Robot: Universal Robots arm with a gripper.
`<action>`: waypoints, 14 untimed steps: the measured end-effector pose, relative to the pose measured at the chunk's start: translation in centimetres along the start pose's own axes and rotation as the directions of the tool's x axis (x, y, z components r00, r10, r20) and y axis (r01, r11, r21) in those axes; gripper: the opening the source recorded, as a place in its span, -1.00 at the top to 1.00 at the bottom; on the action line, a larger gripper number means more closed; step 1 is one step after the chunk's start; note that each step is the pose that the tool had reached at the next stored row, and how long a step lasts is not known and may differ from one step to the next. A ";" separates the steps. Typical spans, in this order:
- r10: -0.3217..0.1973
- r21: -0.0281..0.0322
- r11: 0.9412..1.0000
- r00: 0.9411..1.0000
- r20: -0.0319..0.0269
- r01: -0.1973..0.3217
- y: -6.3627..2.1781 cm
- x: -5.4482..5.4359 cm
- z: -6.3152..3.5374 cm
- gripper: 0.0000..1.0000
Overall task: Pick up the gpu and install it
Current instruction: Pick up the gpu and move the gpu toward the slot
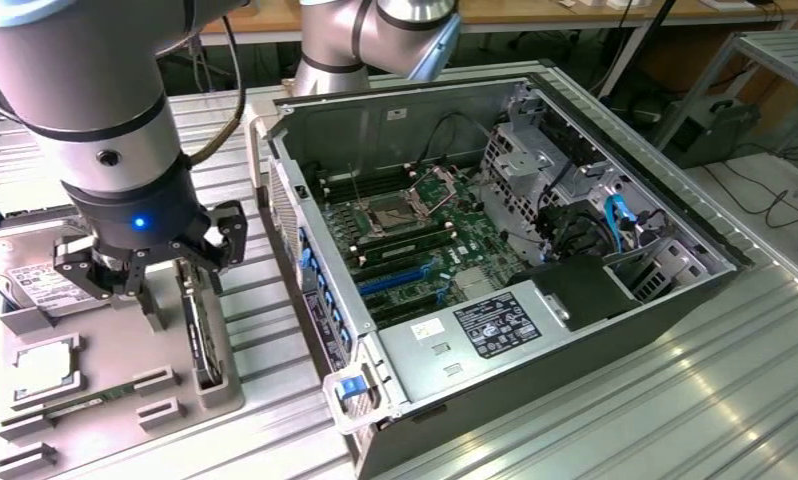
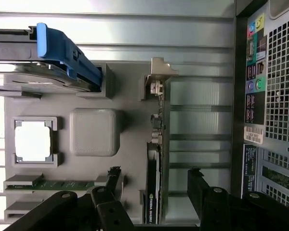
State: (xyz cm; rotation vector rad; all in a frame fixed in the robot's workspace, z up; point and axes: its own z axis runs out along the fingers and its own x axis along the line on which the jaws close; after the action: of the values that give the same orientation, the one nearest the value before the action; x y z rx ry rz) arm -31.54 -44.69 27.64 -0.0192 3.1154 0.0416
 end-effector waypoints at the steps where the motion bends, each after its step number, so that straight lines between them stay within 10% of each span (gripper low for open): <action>1: 0.000 0.000 1.000 1.000 0.000 0.000 -0.03 0.0 0.17 -0.33; 14: 0.009 0.002 1.000 1.000 0.000 -0.009 -0.52 0.1 2.85 -0.33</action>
State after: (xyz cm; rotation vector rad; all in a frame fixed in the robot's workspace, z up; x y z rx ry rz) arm -31.56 -45.14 24.78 -0.0056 3.1154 0.0390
